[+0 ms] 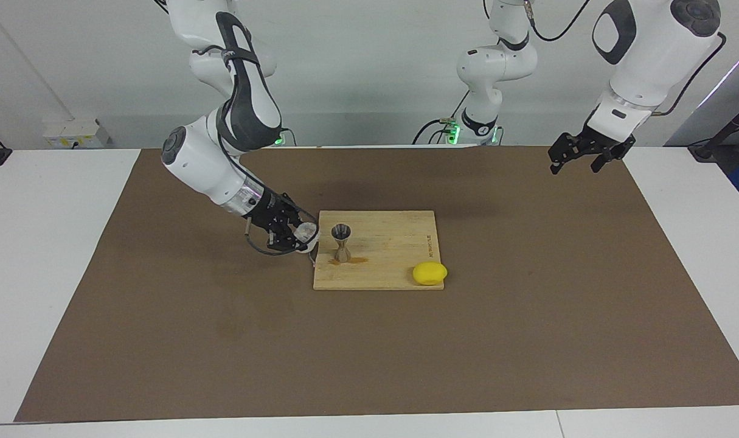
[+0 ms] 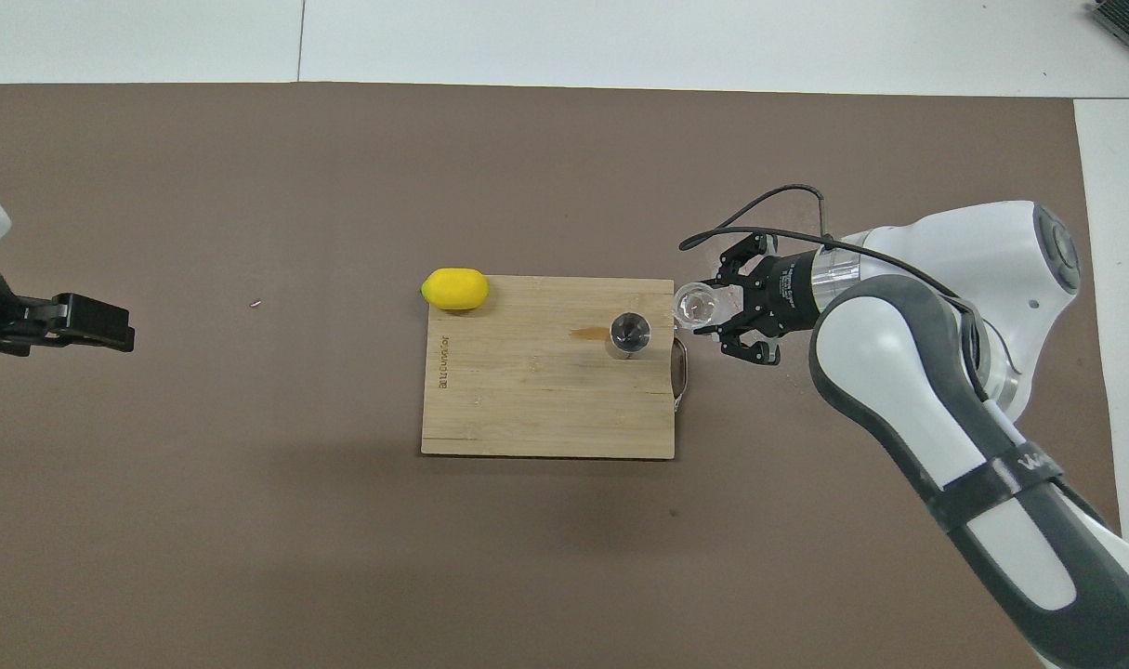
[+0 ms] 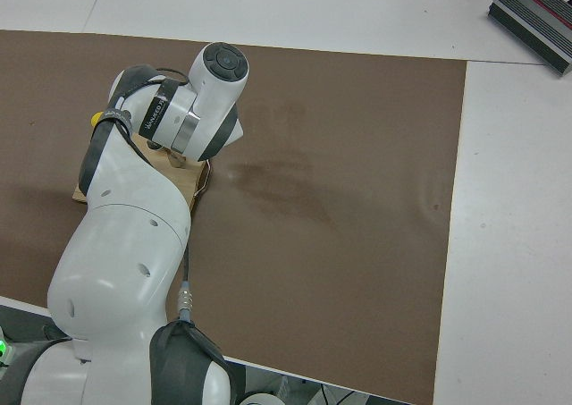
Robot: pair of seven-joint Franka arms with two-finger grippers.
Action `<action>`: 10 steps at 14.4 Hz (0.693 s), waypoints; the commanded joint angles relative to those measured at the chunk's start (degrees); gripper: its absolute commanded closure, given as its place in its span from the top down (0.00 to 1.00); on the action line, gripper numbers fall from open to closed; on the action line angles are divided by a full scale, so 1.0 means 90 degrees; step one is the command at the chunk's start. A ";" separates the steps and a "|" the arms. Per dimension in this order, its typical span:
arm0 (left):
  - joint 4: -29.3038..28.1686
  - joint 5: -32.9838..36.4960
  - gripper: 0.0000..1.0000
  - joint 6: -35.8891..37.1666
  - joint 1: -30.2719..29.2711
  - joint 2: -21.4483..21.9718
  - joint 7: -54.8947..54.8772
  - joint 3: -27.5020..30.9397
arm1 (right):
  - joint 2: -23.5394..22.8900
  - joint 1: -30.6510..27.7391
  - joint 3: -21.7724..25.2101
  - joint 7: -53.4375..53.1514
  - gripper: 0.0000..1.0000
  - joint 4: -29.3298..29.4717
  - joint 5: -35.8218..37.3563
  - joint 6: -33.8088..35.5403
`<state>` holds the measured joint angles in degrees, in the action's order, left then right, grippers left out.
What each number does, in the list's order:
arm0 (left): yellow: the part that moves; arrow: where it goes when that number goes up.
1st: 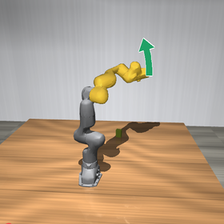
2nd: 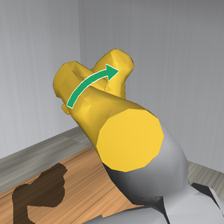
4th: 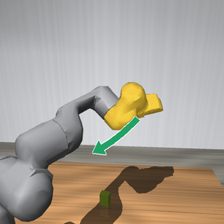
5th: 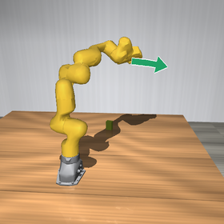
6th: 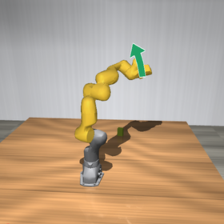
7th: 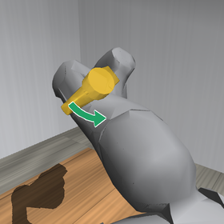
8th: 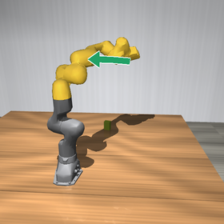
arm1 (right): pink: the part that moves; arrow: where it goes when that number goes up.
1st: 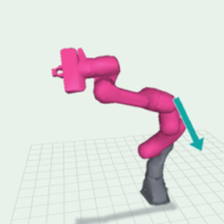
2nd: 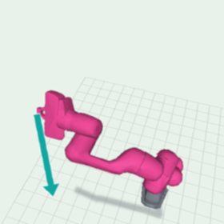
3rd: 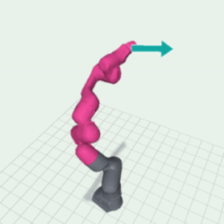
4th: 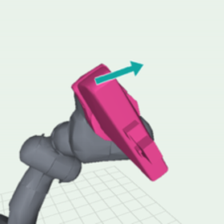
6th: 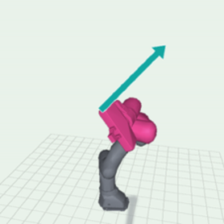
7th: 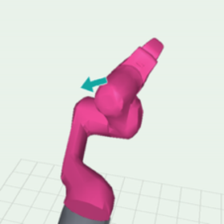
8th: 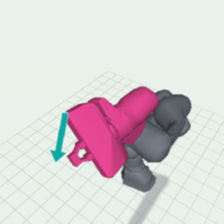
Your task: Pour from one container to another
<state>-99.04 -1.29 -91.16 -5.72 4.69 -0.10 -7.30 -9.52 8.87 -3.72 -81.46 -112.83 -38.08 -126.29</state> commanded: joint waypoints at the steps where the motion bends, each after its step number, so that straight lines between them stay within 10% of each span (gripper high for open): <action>1: 0.0748 0.0133 1.00 0.0529 -0.0019 -0.0334 -0.0116 -0.0019 | -0.0017 0.0079 0.0013 -0.0206 0.00 0.0106 0.0305 -0.0050; 10: 0.0964 0.0006 1.00 0.0821 0.0831 -0.0335 -0.0125 0.0821 | -0.0027 0.0440 0.0004 -0.0782 0.00 0.0291 0.1076 -0.0283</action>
<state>-93.76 -1.28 -86.83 1.23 2.80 -0.53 -0.97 -9.52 12.53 -3.71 -86.69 -110.85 -30.91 -127.00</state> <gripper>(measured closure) 0.000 0.498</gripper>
